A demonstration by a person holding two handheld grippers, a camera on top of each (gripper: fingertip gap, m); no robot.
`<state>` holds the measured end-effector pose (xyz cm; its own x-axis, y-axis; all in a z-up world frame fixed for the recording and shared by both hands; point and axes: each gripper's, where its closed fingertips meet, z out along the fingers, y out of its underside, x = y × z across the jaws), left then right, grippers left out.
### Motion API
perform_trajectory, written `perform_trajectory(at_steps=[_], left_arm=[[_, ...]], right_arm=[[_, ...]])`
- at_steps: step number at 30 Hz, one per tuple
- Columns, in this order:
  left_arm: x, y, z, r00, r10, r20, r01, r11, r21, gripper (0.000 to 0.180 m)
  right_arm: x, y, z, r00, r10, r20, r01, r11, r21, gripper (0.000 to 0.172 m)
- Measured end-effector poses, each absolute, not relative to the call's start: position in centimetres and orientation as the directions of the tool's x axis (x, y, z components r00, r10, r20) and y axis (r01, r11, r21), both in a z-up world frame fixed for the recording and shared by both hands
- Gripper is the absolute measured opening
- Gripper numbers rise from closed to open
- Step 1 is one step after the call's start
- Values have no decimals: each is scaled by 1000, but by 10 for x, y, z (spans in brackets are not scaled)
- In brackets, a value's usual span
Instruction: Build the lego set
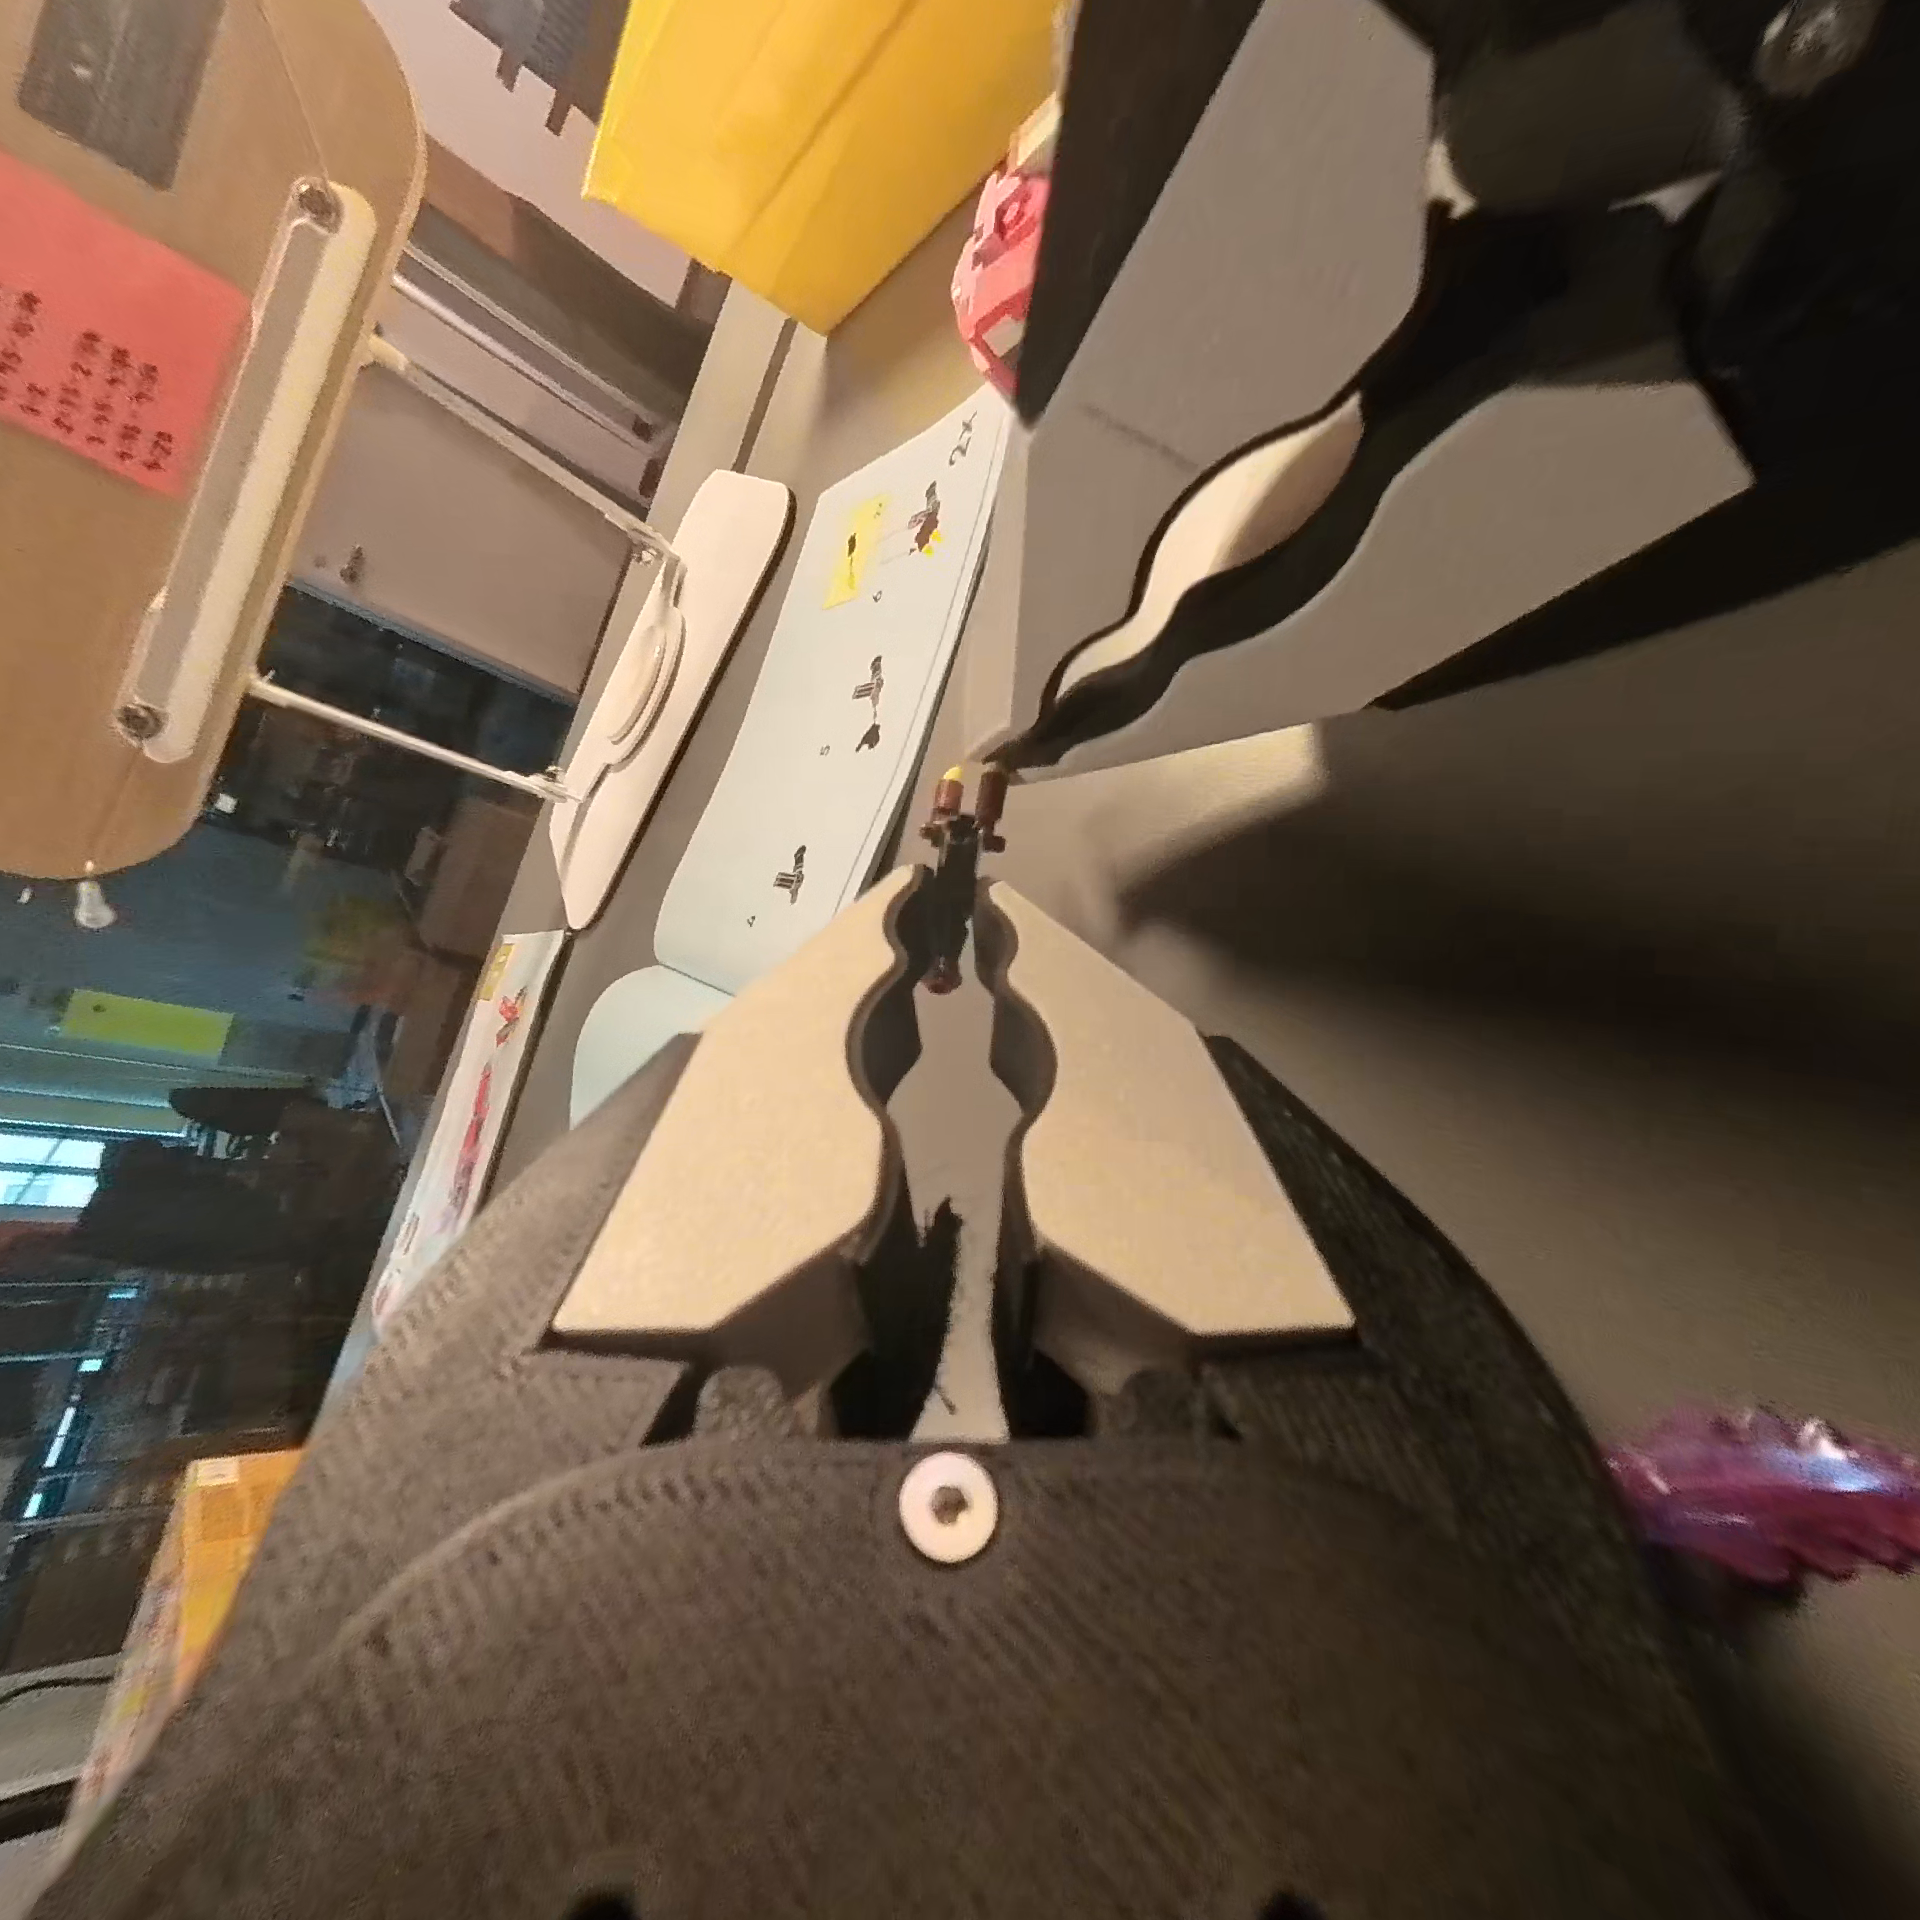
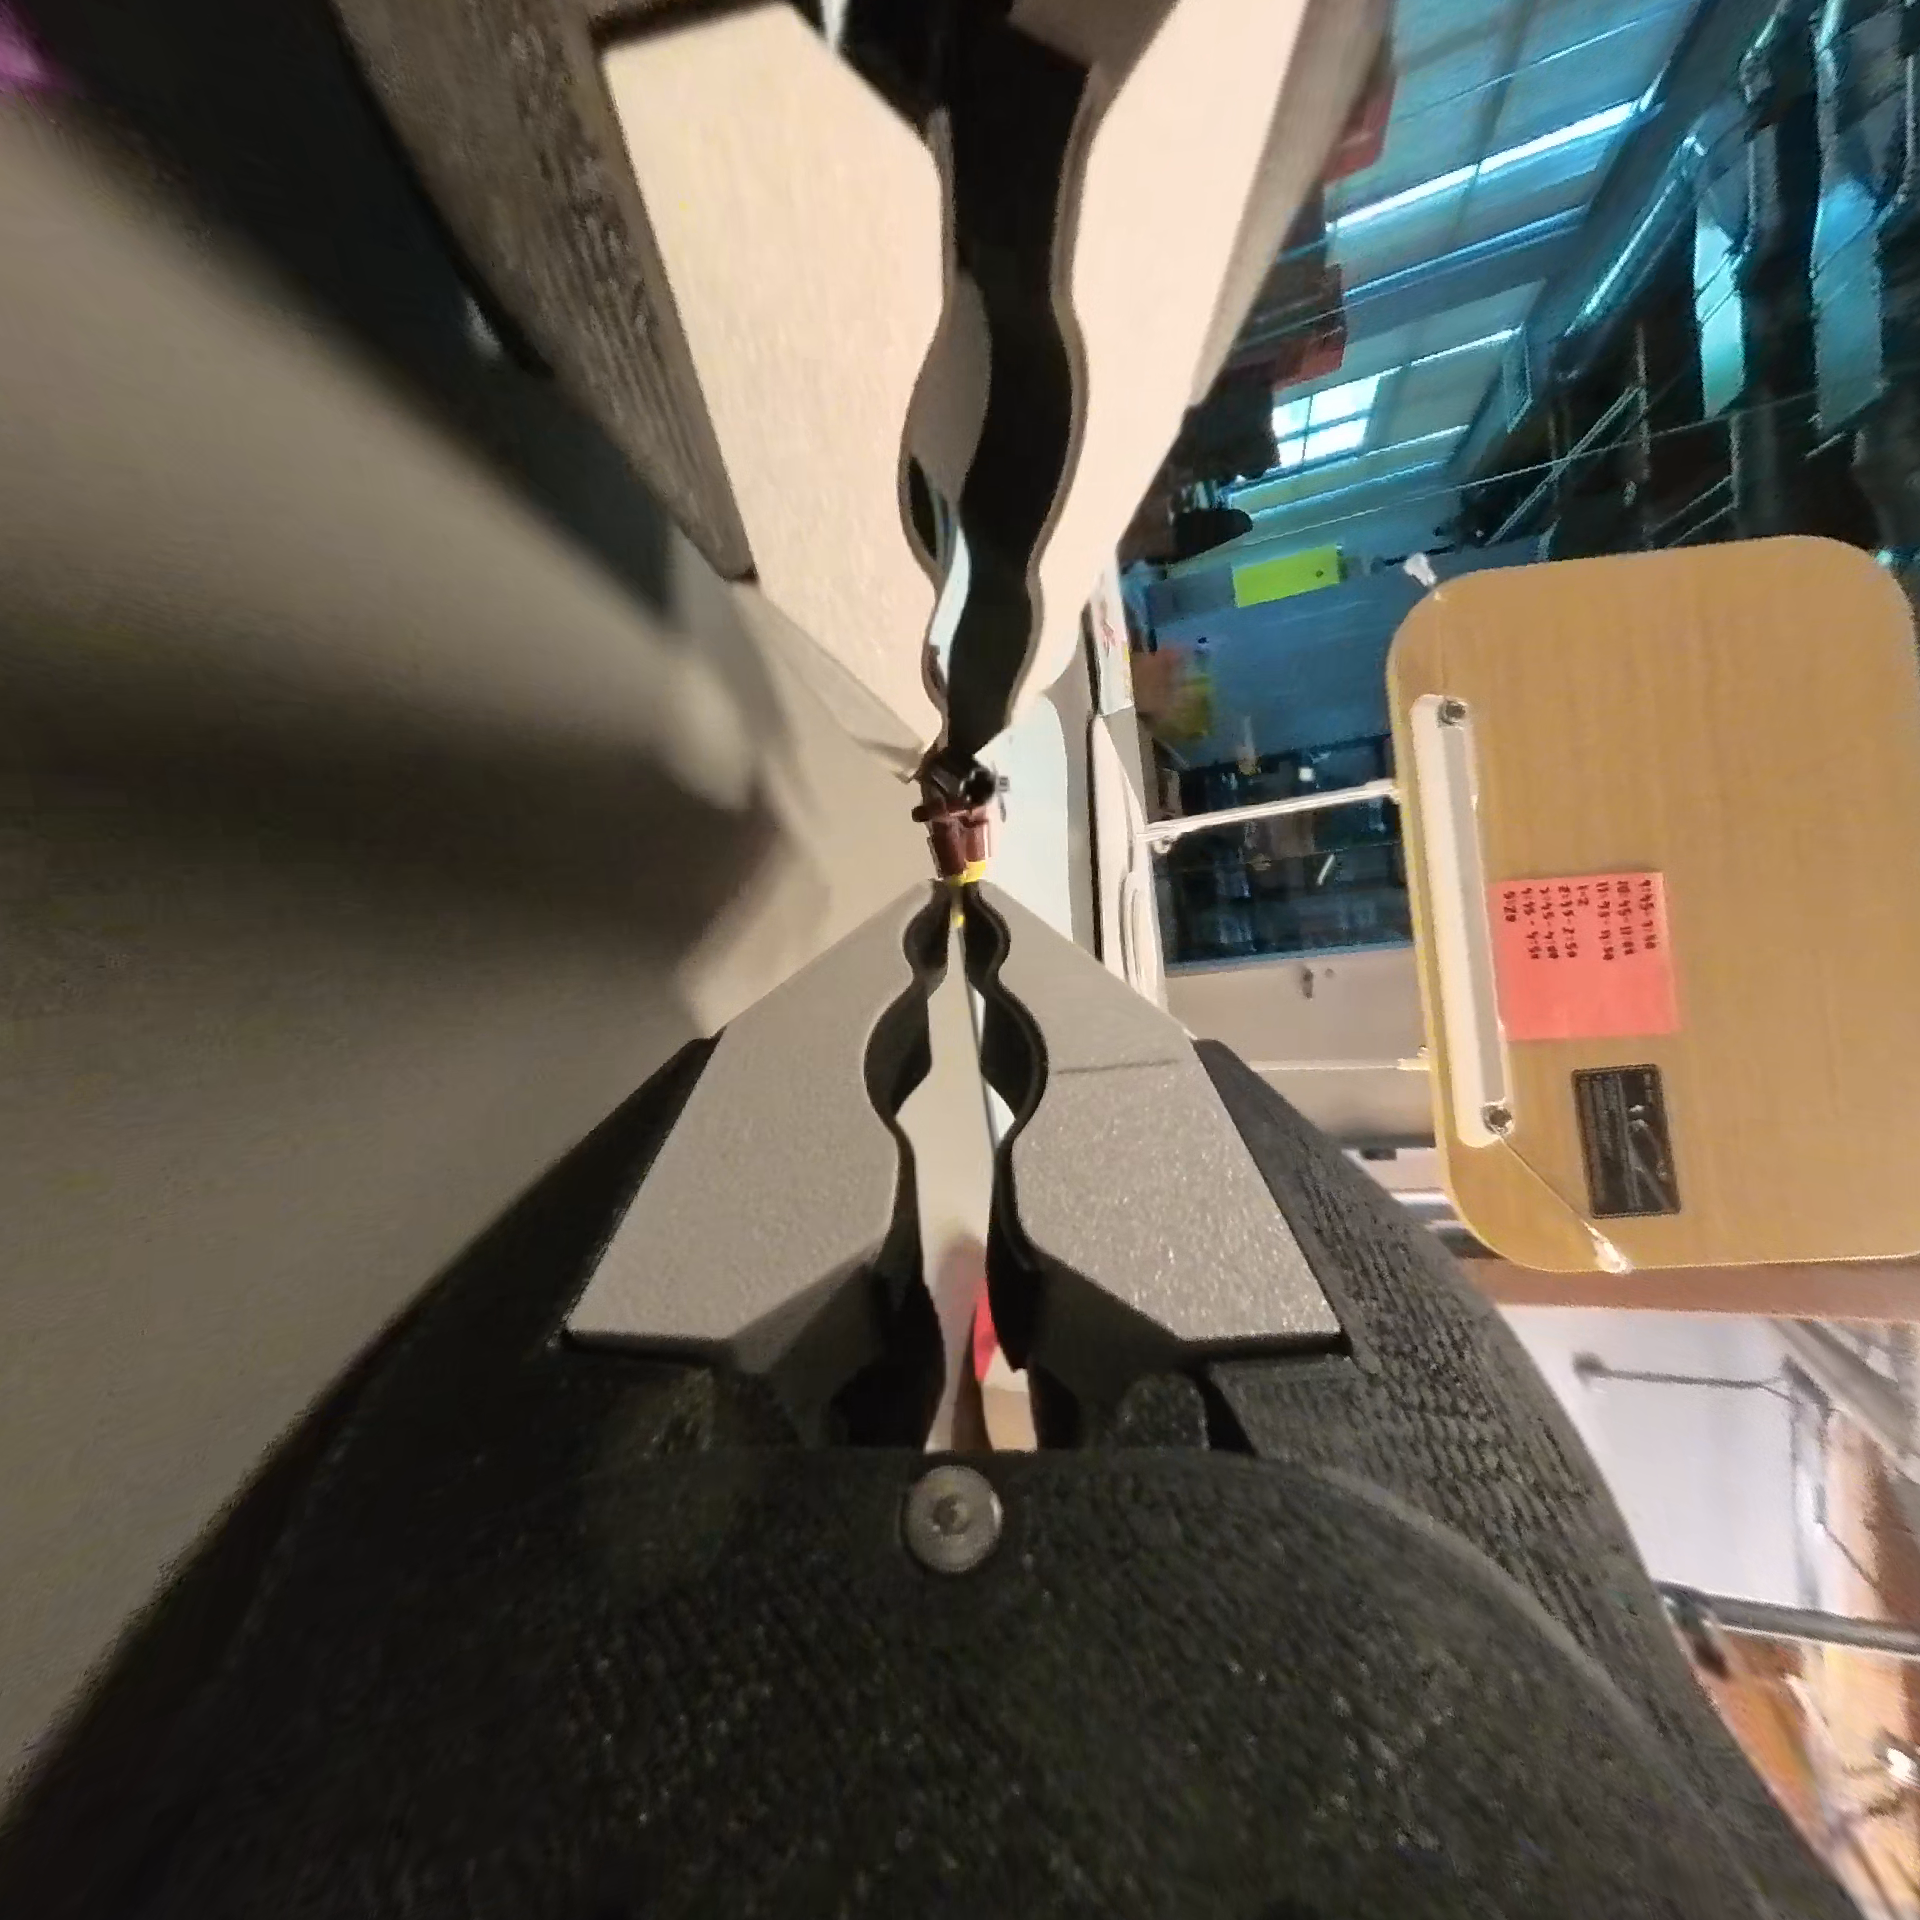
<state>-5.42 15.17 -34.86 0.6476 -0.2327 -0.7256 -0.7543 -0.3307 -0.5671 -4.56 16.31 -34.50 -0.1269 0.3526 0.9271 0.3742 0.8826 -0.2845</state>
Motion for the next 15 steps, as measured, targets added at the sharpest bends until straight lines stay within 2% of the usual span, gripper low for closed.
perform_trajectory(at_steps=[4, 7, 10, 12, 15], left_arm=[[-56, 152, -350, 706, -237, -667, -703, -347, -621, 5], [-63, 152, -350, 788, -236, -569, -613, -396, -684, 5], [-61, 149, -346, 912, -273, -306, -402, -448, -798, 6], [-55, 145, -344, 946, -312, -89, -242, -498, -833, 6], [-38, 132, -338, 892, -369, 261, 2, -574, -819, 5]], right_arm=[[-47, 163, -342, -102, 406, 908, 352, 869, -349, 3], [-47, 164, -334, -62, 417, 907, 331, 866, -376, 25], [-47, 164, -319, 2, 452, 892, 282, 856, -434, 47], [-47, 157, -311, 12, 494, 869, 211, 849, -485, 60], [-45, 146, -303, 3, 509, 861, 125, 854, -505, 64]])
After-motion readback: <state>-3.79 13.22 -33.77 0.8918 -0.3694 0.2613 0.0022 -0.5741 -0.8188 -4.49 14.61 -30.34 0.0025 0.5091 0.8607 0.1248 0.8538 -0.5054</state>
